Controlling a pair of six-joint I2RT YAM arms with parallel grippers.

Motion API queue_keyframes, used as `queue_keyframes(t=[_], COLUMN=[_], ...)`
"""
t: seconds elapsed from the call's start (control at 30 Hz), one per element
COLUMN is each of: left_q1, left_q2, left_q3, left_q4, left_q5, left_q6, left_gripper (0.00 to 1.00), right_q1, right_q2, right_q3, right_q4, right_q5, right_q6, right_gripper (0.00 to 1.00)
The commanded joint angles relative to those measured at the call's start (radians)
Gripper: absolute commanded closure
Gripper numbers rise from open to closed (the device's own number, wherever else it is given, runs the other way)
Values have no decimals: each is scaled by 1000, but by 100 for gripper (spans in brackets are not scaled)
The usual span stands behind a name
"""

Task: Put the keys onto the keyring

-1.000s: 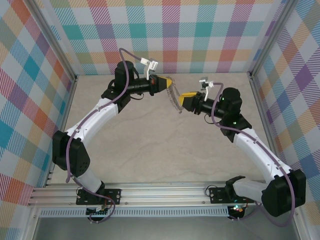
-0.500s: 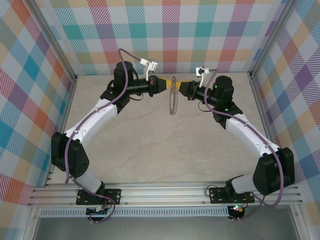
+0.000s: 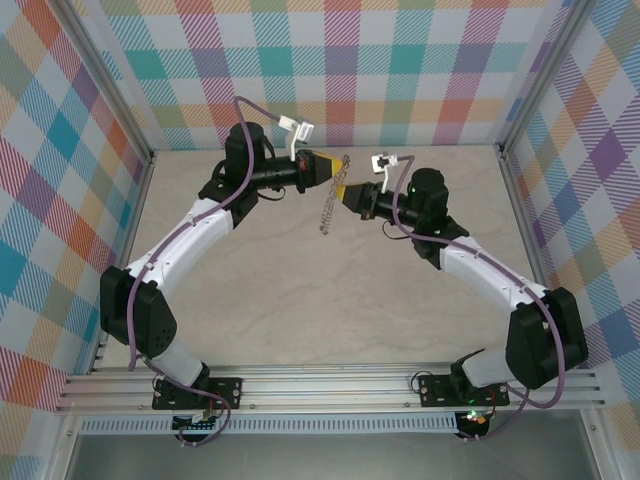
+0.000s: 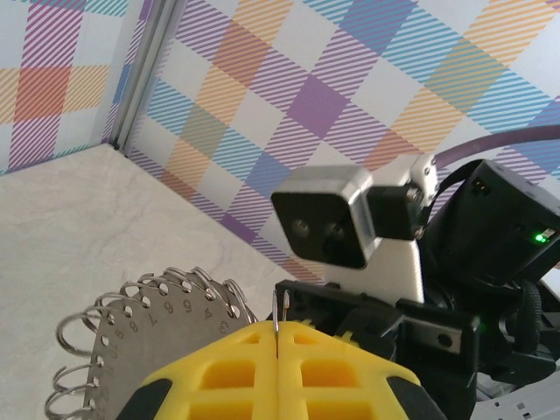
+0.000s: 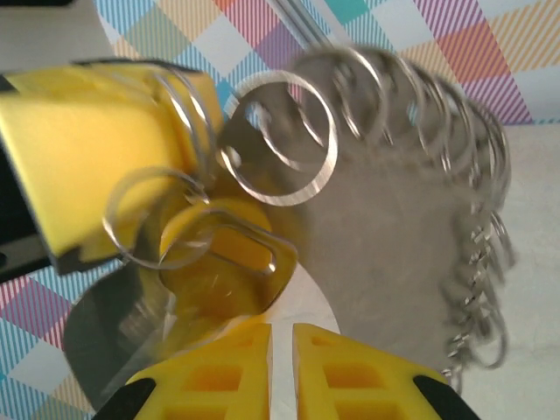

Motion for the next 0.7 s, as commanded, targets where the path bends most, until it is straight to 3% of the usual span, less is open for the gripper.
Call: queue_keyframes(t=[0.0, 0.37, 0.53, 0.67], left_q1=[-9, -9, -8, -8], left_q2=[-40, -27, -17, -17], left_q3=[5, 20, 30, 28], left_q4=[47, 43, 58, 61], left_q5=[14, 32, 52, 60], left_q6=[-3, -6, -47, -69], left_gripper=[100, 100, 100, 100], right_q1=[-1, -79, -88, -93], right_q2=[-63, -191, -152, -85], right_q3=[-13, -15, 58, 107], right_q4=[-36, -97, -55, 38], right_q5=[18, 50, 6, -55], right_q6=[-57, -90, -64, 2], right_gripper=[85, 83, 60, 59])
